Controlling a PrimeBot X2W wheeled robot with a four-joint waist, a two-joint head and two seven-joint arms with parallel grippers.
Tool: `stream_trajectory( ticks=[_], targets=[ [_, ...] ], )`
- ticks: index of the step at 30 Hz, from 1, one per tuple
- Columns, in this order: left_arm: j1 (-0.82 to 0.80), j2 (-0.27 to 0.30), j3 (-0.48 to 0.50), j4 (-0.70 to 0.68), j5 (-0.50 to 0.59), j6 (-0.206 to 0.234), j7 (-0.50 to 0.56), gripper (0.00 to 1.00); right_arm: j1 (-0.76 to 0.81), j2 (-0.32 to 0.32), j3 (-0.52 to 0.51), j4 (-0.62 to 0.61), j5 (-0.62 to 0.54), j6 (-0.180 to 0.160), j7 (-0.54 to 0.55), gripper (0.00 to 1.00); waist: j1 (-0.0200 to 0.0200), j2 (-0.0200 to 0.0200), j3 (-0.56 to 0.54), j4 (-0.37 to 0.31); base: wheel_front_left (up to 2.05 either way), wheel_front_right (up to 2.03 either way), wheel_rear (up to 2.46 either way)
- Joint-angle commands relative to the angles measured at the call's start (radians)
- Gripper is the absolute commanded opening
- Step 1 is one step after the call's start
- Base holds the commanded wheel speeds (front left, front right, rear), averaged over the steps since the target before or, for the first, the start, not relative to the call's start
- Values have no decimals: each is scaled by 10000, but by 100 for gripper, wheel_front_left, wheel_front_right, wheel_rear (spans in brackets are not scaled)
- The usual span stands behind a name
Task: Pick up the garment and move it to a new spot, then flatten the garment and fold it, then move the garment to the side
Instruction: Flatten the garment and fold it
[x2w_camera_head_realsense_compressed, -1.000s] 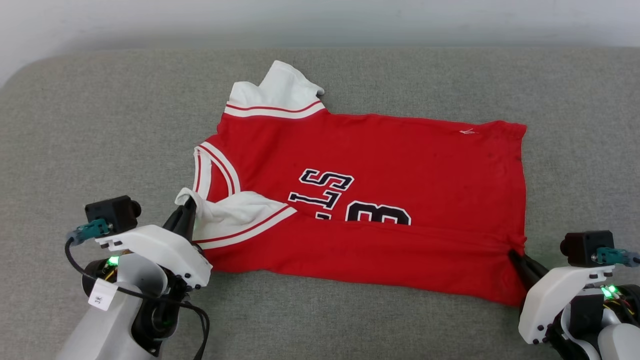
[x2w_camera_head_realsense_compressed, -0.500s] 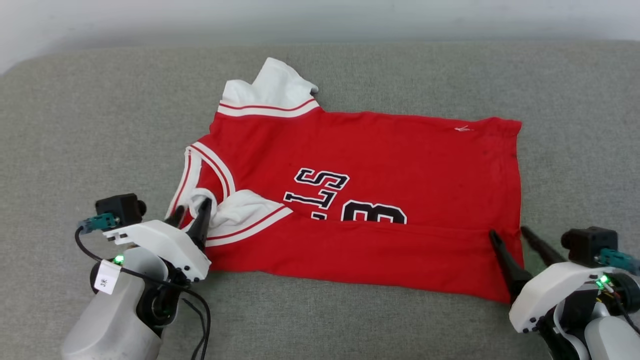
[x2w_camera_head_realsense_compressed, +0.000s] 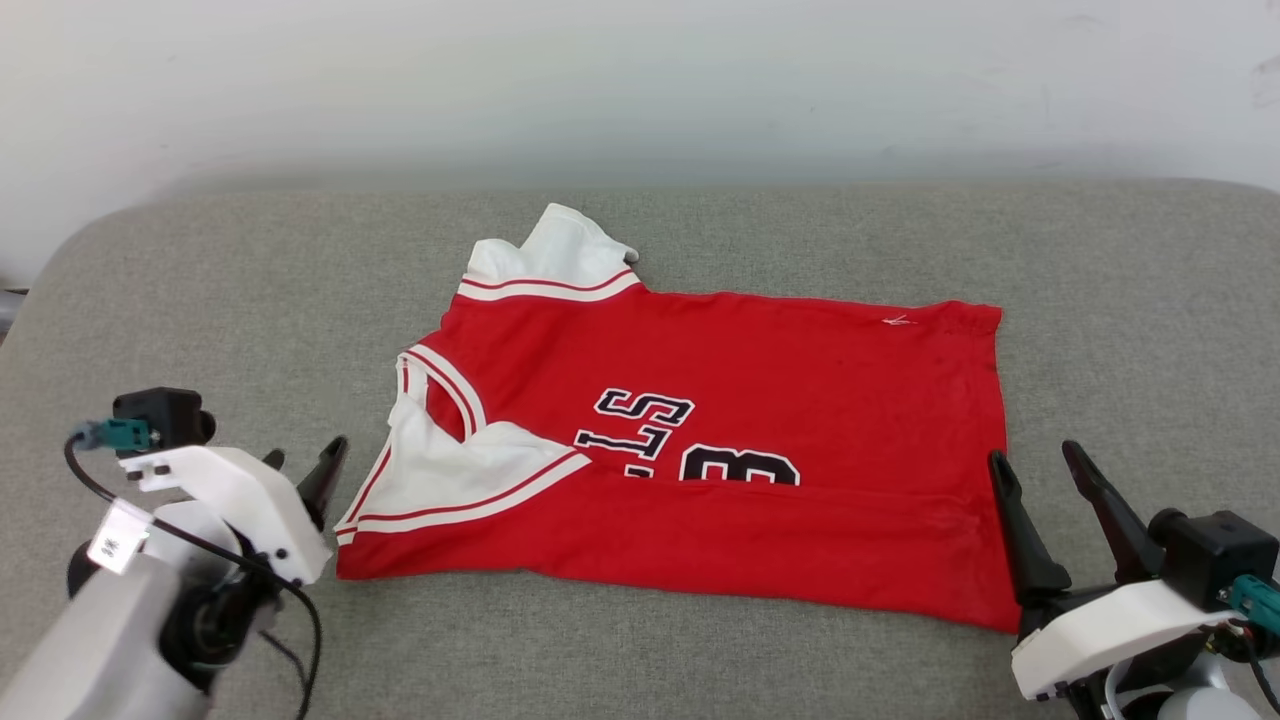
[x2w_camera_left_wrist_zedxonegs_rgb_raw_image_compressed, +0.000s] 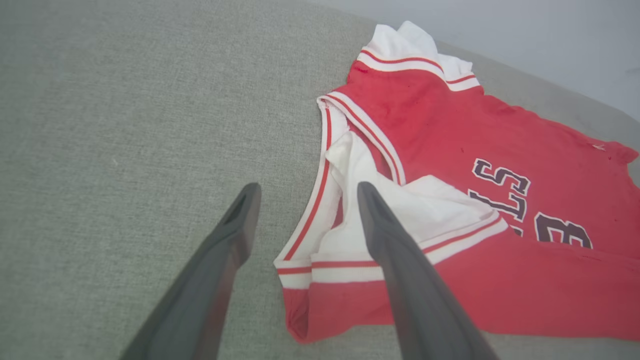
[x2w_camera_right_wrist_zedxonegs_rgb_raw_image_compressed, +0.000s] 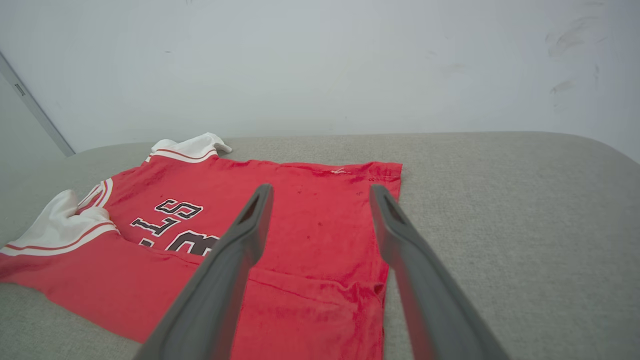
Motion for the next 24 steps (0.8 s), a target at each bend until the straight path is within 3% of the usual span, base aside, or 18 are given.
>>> stream_trajectory(
  ticks=[1,7,11,17,23,24],
  targets=[
    [140,255,-19,-247,-140,69,492,100,174,102,-73,-149,-104,-8,76,100,1,0,-38,-21,0,0,0],
    [518,1260,-151,-1516,-1191,650,3643,100,479,367,-268,-746,-267,-8,346,100,1,0,95,-130,0,0,0],
    [688,1487,-63,-2006,-1658,1120,4590,100,391,429,-280,-964,-246,-8,423,100,1,0,413,-278,0,0,0],
    [581,1216,153,-1767,-2215,1428,5004,100,141,402,-158,-1068,-34,-8,518,100,1,0,1158,-594,0,0,0],
    [647,650,-240,-798,-2549,1287,5556,100,47,308,-314,-933,191,-8,604,100,1,0,1473,-785,0,0,0],
    [699,522,-343,-674,-2600,1240,5676,93,74,295,-367,-913,254,-8,668,100,1,0,1487,-785,0,0,0]
  ],
)
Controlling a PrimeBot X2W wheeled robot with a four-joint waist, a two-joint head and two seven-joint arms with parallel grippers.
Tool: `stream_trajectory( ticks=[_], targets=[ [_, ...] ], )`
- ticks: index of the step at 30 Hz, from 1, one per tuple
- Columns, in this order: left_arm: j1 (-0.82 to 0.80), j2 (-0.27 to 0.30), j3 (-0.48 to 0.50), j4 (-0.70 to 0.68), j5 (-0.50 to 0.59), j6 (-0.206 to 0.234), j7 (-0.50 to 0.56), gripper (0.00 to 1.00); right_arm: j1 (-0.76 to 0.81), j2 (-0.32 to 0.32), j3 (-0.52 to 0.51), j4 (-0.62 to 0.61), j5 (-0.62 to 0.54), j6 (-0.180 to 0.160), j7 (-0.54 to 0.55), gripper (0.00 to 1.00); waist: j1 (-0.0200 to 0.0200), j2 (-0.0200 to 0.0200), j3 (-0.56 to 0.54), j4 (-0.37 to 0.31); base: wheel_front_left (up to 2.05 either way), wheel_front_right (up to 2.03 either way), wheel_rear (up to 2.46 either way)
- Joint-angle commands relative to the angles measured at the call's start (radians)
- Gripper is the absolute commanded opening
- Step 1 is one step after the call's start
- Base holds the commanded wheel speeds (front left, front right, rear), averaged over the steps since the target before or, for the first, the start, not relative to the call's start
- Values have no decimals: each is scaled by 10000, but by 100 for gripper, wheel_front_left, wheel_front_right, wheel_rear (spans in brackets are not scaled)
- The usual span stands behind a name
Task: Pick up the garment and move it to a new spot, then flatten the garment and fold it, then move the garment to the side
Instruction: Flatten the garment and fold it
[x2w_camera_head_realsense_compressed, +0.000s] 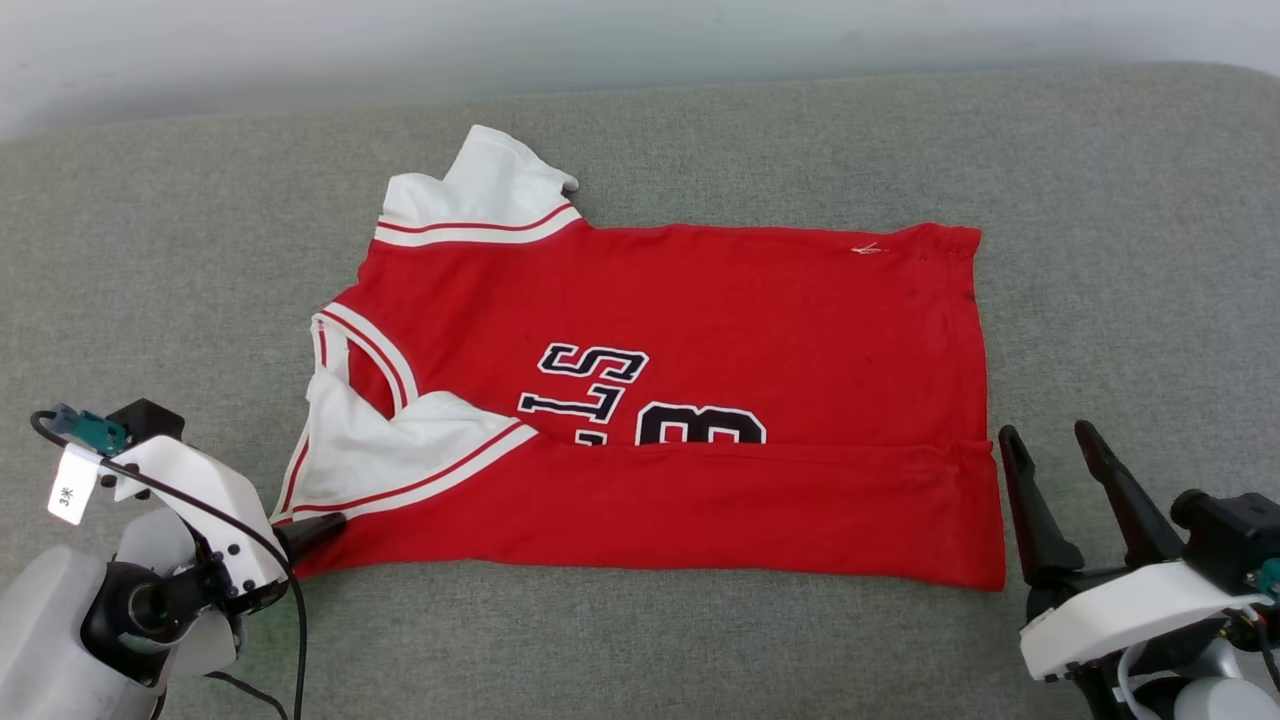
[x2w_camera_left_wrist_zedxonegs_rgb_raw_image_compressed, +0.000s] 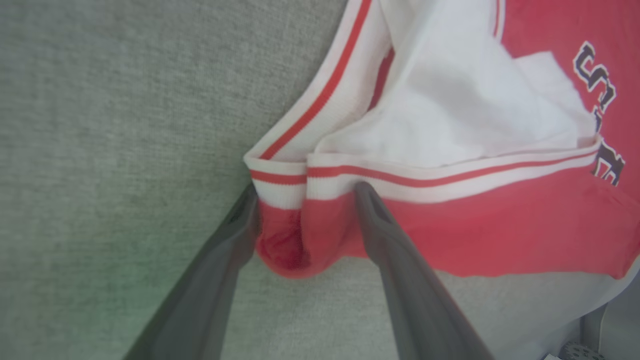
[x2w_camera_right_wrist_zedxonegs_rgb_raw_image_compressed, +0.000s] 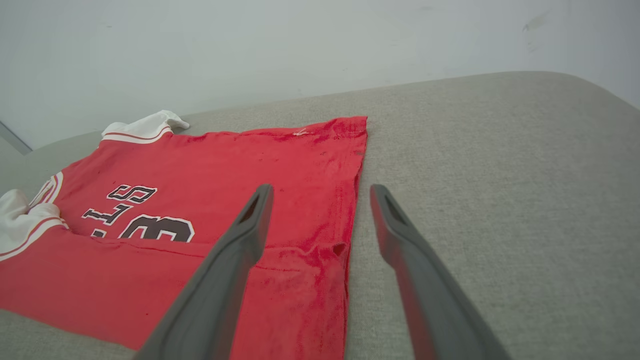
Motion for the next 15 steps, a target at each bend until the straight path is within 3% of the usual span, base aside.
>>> stream_trajectory(
  ticks=[1,2,3,8,15],
  targets=[
    [357,-621,-443,381,-85,-112,190,33,5,-54,-108,41,166,-8,94,100,1,-1,39,-28,0,0,0],
    [363,-731,-471,455,-145,-204,159,4,24,-130,-183,112,219,-8,227,100,1,-1,29,-32,0,0,0],
    [368,-787,-535,517,-132,-285,151,0,31,-197,-238,164,292,-8,373,100,1,-1,17,-33,0,0,0],
    [81,-606,-633,616,468,-608,-499,0,99,-677,-419,296,897,-8,1443,100,1,-1,-166,73,0,0,0],
    [-72,-296,-537,-55,997,-759,-1315,0,15,-1267,-493,228,1526,-8,4033,100,1,-1,-486,288,0,0,0]
  ],
)
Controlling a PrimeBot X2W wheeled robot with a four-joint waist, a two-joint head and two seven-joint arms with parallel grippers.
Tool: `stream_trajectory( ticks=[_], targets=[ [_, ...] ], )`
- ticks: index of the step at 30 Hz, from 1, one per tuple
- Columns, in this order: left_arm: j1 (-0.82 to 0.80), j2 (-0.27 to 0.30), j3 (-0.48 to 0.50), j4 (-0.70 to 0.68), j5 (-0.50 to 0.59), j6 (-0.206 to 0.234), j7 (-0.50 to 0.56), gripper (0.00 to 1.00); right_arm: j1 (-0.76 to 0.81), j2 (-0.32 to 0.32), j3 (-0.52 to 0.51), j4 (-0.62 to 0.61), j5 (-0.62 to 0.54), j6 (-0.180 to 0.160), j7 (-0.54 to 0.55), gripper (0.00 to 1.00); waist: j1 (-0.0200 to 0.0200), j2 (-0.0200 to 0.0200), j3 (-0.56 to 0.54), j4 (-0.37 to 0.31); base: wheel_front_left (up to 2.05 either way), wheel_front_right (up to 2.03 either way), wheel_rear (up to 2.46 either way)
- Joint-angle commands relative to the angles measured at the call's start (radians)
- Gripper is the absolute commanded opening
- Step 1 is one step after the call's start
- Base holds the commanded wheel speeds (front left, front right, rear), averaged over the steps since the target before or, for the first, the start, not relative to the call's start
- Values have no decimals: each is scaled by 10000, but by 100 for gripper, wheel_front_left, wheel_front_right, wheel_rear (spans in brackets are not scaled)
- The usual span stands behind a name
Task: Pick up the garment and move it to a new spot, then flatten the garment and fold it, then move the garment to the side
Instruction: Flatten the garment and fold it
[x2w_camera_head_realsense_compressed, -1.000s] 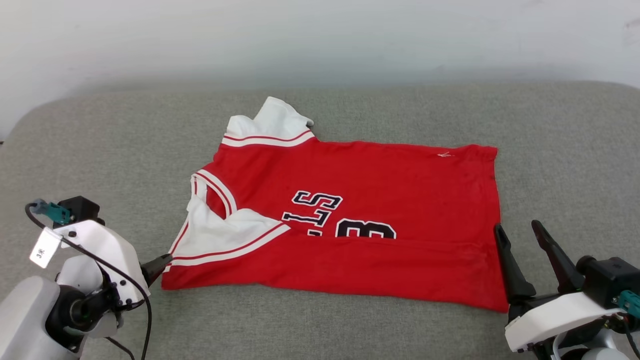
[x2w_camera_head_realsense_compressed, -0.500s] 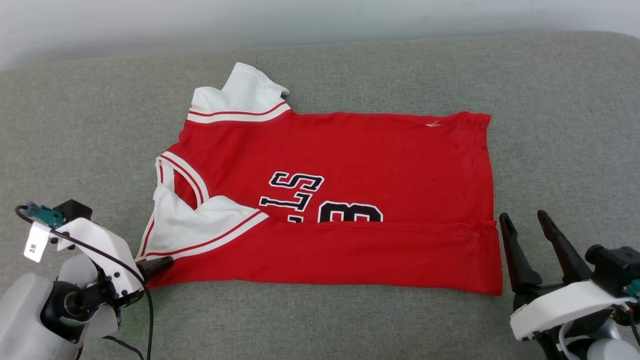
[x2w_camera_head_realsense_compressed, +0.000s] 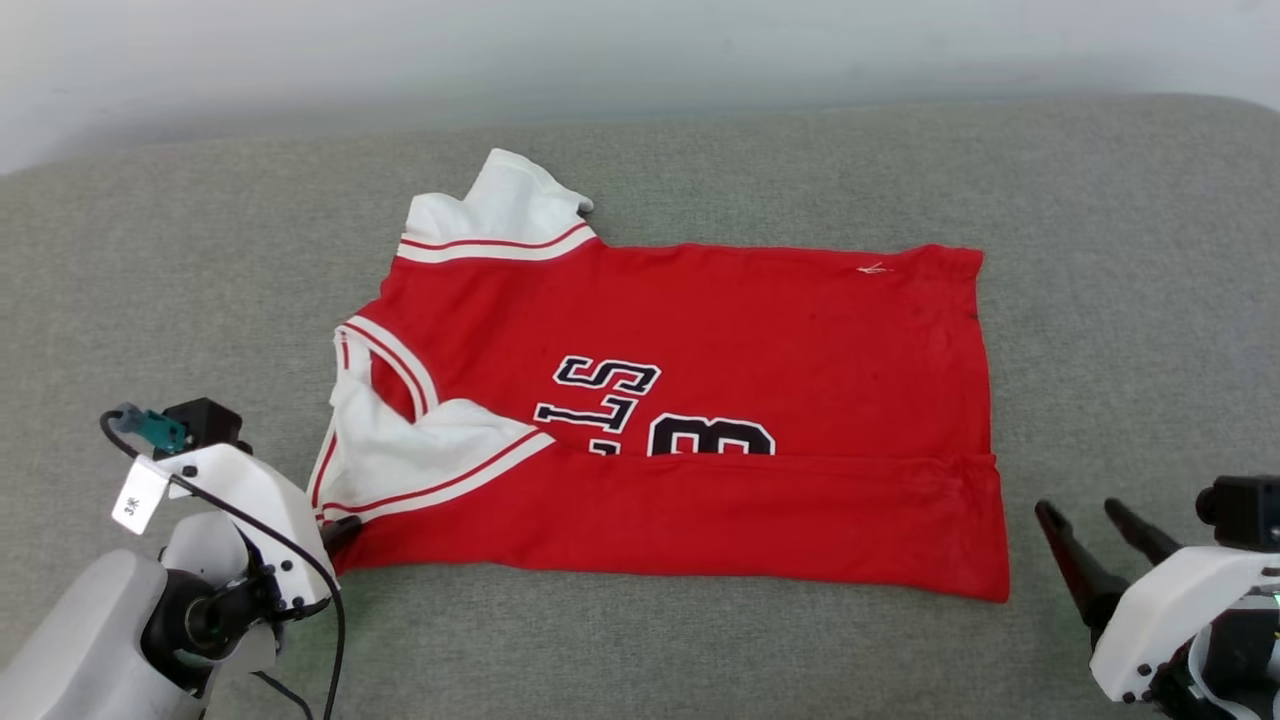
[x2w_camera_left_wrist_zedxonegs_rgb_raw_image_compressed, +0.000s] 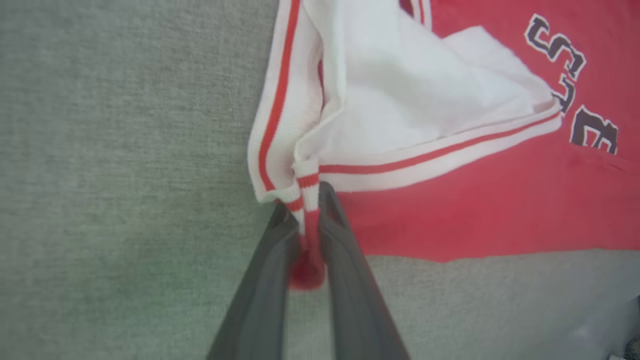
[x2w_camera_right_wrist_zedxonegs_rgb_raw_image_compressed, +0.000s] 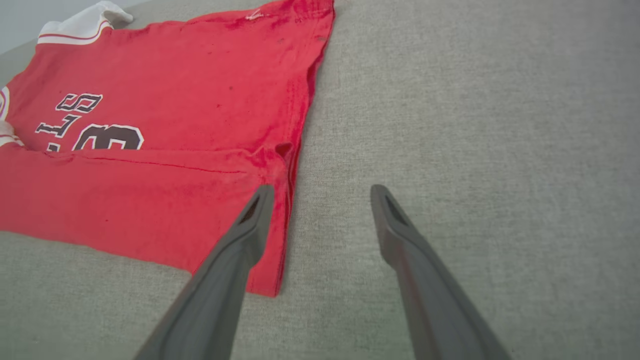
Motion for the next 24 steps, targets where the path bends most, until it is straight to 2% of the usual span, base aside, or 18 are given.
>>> stream_trajectory(
  ticks=[1,8,17,18,19,24],
  targets=[
    [119,16,-38,-213,58,-38,-133,0,-108,-124,112,-77,163,-8,599,100,0,-1,-77,111,0,0,0],
    [-41,119,-38,-1282,432,175,-453,0,-552,-505,696,-3,589,-8,2820,100,0,-1,224,403,0,0,0],
    [-327,-79,-170,-1864,654,199,-655,0,-1162,-332,1683,1698,974,-5,4007,100,0,-1,811,734,0,0,0],
    [-321,-95,-170,-1856,650,188,-684,0,-1171,-285,1796,1840,1039,-1,4077,30,0,-1,833,748,0,0,0],
    [-307,-116,-177,-1841,649,160,-709,0,-1205,-265,1861,1964,1094,8,4119,0,0,-1,848,760,0,0,0],
    [-163,-129,-137,-1768,603,106,-843,0,-1432,-382,1843,1962,1154,0,3850,0,0,-1,788,744,0,0,0]
  ],
)
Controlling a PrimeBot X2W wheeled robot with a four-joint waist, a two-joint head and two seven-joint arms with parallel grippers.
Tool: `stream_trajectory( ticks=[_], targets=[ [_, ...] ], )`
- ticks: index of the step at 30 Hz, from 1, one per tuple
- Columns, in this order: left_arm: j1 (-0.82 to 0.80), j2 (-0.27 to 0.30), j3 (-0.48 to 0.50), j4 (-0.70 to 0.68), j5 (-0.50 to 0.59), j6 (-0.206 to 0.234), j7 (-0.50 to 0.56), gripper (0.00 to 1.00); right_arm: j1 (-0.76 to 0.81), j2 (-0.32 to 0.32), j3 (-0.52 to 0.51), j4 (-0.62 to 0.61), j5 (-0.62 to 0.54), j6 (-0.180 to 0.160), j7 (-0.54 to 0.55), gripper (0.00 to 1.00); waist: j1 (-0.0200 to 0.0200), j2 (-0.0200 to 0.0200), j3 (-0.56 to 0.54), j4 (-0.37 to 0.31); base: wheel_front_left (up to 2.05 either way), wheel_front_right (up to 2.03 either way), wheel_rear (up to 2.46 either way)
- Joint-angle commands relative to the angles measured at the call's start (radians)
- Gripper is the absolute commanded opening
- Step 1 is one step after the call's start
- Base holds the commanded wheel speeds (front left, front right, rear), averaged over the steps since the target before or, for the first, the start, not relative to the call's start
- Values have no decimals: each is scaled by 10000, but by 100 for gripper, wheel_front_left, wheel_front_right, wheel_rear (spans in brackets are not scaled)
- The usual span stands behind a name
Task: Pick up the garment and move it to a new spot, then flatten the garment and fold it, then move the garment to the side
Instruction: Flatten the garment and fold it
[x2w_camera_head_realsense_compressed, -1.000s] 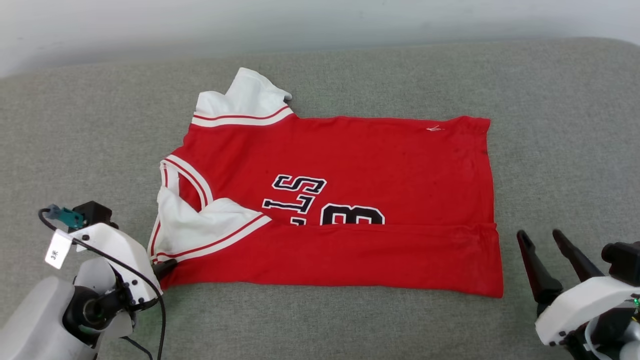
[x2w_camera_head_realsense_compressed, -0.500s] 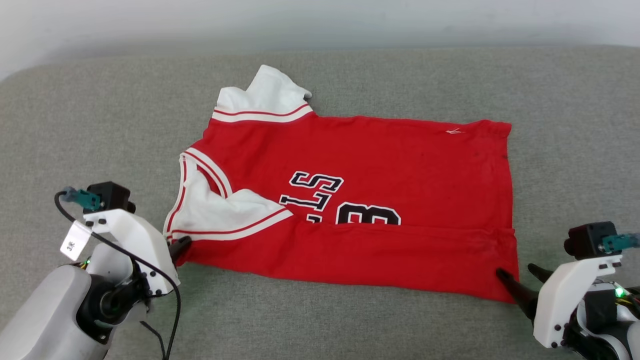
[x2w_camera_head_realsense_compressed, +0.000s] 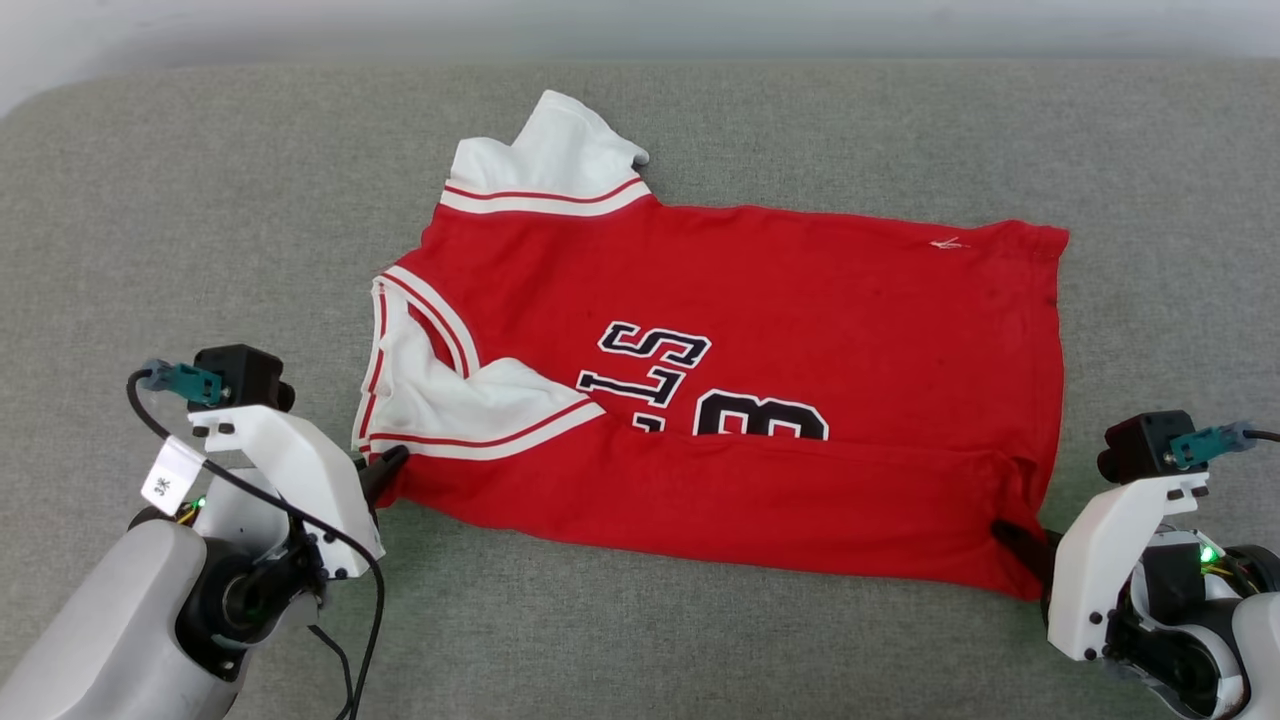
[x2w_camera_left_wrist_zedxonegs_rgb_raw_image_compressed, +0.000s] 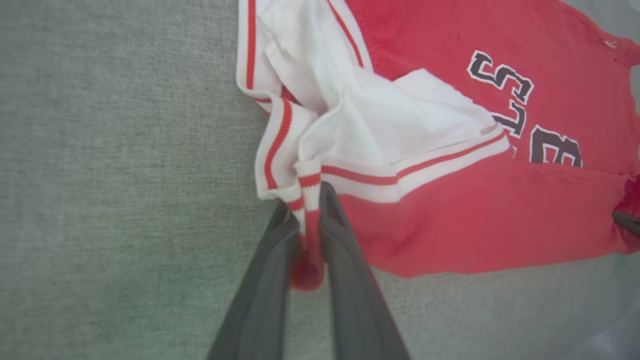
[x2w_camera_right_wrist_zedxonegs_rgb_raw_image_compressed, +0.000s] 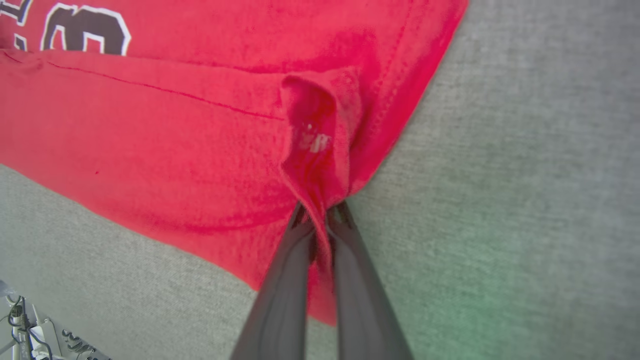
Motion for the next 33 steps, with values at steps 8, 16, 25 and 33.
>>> stream_trajectory(
  ticks=[8,16,25,33],
  targets=[
    [450,30,147,36,148,-152,-722,0,-122,-249,61,-378,-27,-4,-391,0,-1,0,-547,-107,0,0,0],
    [1801,75,212,-333,188,139,-1471,0,446,-412,164,-625,1,-2,-217,0,-1,0,-1560,-166,0,0,0],
    [3605,216,300,-1112,-99,751,-1757,0,1398,-581,-140,-769,69,-4,-11,0,-1,0,-2440,-102,0,0,0],
    [4823,124,323,-1453,-499,1200,-1731,0,2215,-447,-483,-474,77,-5,-142,0,-1,0,-2711,-27,0,0,0]
  ],
)
